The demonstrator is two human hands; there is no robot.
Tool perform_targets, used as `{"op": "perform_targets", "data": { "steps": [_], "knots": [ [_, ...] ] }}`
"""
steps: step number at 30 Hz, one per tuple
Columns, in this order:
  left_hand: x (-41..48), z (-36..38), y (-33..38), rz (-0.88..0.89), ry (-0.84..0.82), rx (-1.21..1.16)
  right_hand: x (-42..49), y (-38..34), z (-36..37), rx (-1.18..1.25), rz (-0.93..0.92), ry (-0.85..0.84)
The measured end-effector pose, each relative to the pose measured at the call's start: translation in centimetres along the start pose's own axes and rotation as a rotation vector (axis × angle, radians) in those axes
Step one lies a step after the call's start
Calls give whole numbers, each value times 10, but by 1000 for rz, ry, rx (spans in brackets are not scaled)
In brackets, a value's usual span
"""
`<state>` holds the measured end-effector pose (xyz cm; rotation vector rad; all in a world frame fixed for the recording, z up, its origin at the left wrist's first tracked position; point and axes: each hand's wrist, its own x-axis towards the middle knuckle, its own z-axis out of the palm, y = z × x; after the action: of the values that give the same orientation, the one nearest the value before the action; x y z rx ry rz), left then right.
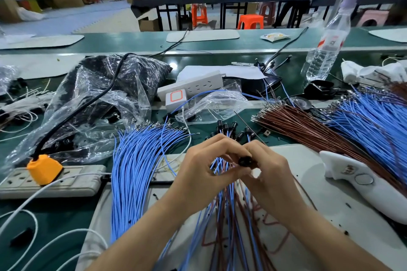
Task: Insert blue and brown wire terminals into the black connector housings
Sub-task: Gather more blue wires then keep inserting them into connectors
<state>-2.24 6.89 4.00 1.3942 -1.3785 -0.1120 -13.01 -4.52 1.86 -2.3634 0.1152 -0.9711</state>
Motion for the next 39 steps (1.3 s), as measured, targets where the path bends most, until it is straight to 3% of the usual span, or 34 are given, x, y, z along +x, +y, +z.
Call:
{"op": "perform_targets", "data": {
  "steps": [19,39],
  "knots": [
    [-1,3,2,-9,1,-40,-2,0,6,58,-3,148],
    [-1,2,4,34,32,-72,0,0,12,-58,67,100]
  ]
}}
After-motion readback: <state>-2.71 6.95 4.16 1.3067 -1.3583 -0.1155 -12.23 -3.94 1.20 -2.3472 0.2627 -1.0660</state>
